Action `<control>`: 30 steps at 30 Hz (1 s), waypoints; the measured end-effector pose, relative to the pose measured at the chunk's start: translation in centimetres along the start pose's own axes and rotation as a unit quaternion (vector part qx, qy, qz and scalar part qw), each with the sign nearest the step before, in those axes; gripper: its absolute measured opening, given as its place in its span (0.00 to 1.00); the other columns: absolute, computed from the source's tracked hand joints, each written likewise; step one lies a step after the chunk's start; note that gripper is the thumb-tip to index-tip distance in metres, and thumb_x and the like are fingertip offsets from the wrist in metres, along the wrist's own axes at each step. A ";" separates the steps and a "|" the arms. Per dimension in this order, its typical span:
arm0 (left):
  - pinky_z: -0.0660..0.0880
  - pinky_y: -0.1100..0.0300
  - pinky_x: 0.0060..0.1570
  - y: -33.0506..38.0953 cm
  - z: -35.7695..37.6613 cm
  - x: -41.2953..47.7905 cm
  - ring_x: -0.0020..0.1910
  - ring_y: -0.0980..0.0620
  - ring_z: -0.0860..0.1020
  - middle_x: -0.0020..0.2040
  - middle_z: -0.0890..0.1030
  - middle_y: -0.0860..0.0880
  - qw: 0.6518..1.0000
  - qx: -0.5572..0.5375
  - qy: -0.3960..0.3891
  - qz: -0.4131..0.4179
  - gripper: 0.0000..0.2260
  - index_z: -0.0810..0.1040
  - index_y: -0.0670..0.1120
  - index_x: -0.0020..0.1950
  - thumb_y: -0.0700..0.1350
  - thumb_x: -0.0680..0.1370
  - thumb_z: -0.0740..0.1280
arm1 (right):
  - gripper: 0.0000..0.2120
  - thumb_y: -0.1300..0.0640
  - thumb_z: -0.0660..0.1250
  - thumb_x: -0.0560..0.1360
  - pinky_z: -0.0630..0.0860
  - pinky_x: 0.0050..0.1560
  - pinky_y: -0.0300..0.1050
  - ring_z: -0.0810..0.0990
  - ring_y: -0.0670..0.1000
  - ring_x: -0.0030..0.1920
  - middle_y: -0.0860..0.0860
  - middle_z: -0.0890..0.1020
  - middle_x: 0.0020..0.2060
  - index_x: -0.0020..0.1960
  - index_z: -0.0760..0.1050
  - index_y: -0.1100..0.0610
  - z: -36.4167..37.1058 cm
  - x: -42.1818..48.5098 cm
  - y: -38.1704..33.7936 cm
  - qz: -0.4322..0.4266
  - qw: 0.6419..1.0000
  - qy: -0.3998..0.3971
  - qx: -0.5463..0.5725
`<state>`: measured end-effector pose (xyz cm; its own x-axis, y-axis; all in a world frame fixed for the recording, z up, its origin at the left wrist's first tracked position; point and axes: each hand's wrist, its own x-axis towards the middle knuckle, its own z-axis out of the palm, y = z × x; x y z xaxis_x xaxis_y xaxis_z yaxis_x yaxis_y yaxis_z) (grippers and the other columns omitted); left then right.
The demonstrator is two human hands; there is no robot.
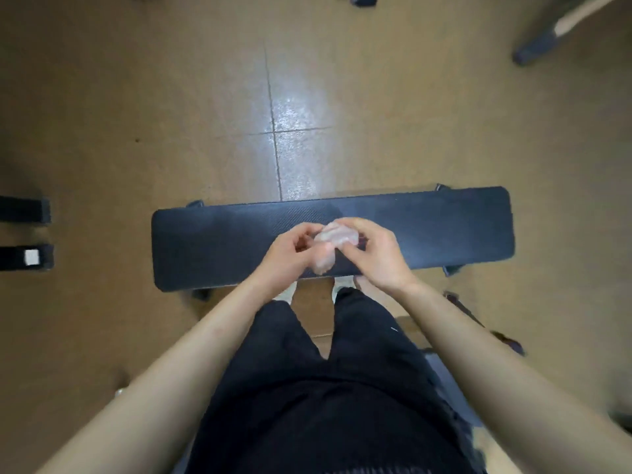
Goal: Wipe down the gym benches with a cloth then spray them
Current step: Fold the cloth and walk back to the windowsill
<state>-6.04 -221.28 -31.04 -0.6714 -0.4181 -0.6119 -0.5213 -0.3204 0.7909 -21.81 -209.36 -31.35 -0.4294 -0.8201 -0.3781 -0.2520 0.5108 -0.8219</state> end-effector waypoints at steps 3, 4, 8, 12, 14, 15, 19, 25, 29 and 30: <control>0.75 0.69 0.46 2.7 2.5 0.1 0.42 0.62 0.82 0.44 0.84 0.51 0.996 0.069 -0.062 0.017 0.16 0.80 0.53 0.61 0.44 0.76 0.77 | 0.11 0.64 0.69 0.76 0.79 0.52 0.46 0.84 0.46 0.50 0.45 0.86 0.48 0.55 0.84 0.53 -4.0 -4.2 1.2 0.056 0.992 0.112 0.017; 0.74 0.71 0.45 3.5 3.6 0.0 0.42 0.64 0.82 0.46 0.84 0.50 0.991 0.096 -0.084 0.028 0.16 0.81 0.52 0.62 0.43 0.76 0.76 | 0.09 0.63 0.70 0.76 0.79 0.51 0.46 0.83 0.47 0.49 0.46 0.86 0.48 0.54 0.84 0.54 -5.3 -5.8 1.8 0.078 0.987 0.138 0.018; 0.76 0.64 0.46 5.8 8.7 0.3 0.41 0.60 0.79 0.43 0.81 0.53 0.970 0.170 -0.161 0.067 0.12 0.83 0.57 0.55 0.41 0.77 0.74 | 0.06 0.63 0.71 0.77 0.79 0.49 0.43 0.82 0.47 0.44 0.48 0.85 0.45 0.52 0.83 0.56 -9.6 -12.1 4.6 0.136 0.960 0.234 0.076; 0.82 0.54 0.45 8.2 16.1 1.5 0.44 0.49 0.83 0.45 0.85 0.51 0.933 0.264 -0.213 0.117 0.04 0.84 0.50 0.53 0.47 0.79 0.72 | 0.03 0.61 0.74 0.76 0.78 0.47 0.43 0.81 0.47 0.39 0.48 0.84 0.40 0.47 0.81 0.54 -13.3 -18.1 8.0 0.168 0.920 0.322 0.149; 0.80 0.60 0.43 9.3 20.7 2.2 0.44 0.51 0.83 0.43 0.85 0.52 0.910 0.314 -0.221 0.155 0.05 0.84 0.49 0.52 0.48 0.80 0.70 | 0.04 0.60 0.73 0.77 0.76 0.46 0.44 0.79 0.47 0.38 0.50 0.83 0.38 0.45 0.81 0.59 -15.3 -21.1 10.4 0.191 0.898 0.352 0.183; 0.79 0.63 0.42 9.7 23.2 2.5 0.43 0.53 0.82 0.42 0.84 0.53 0.901 0.333 -0.221 0.167 0.06 0.84 0.49 0.50 0.49 0.81 0.70 | 0.09 0.57 0.73 0.78 0.75 0.46 0.46 0.77 0.48 0.38 0.51 0.81 0.36 0.43 0.80 0.60 -16.3 -22.5 11.8 0.203 0.887 0.364 0.200; 0.71 0.67 0.35 11.0 34.1 4.0 0.36 0.60 0.78 0.35 0.81 0.58 0.867 0.392 -0.239 0.195 0.08 0.84 0.49 0.45 0.50 0.80 0.70 | 0.20 0.48 0.68 0.81 0.72 0.44 0.47 0.73 0.49 0.36 0.47 0.75 0.31 0.31 0.73 0.51 -20.5 -28.0 16.8 0.241 0.819 0.421 0.307; 0.71 0.68 0.35 12.9 48.7 4.9 0.36 0.61 0.76 0.35 0.80 0.57 0.880 0.335 -0.287 0.175 0.06 0.84 0.49 0.45 0.46 0.80 0.70 | 0.16 0.54 0.70 0.80 0.73 0.46 0.51 0.76 0.51 0.41 0.50 0.76 0.35 0.35 0.73 0.53 -26.1 -33.7 23.2 0.239 0.626 0.527 0.522; 0.74 0.65 0.40 14.0 55.9 6.4 0.41 0.60 0.79 0.40 0.84 0.54 0.852 0.361 -0.331 0.181 0.05 0.84 0.48 0.48 0.47 0.81 0.70 | 0.18 0.50 0.72 0.78 0.68 0.40 0.49 0.72 0.51 0.36 0.52 0.73 0.32 0.35 0.74 0.59 -29.5 -36.4 26.4 0.282 0.635 0.573 0.434; 0.75 0.65 0.41 14.4 57.4 6.8 0.42 0.60 0.80 0.41 0.84 0.53 0.847 0.365 -0.340 0.185 0.05 0.84 0.48 0.49 0.47 0.81 0.70 | 0.18 0.51 0.72 0.79 0.67 0.38 0.45 0.71 0.48 0.34 0.50 0.73 0.30 0.35 0.75 0.59 -30.5 -36.9 27.1 0.297 0.660 0.574 0.382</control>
<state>-48.30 -179.93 -23.98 -0.8783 0.2906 -0.3796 -0.2296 0.4402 0.8681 -39.21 -157.41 -26.65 -0.7411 0.4272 -0.5180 0.5791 0.0162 -0.8151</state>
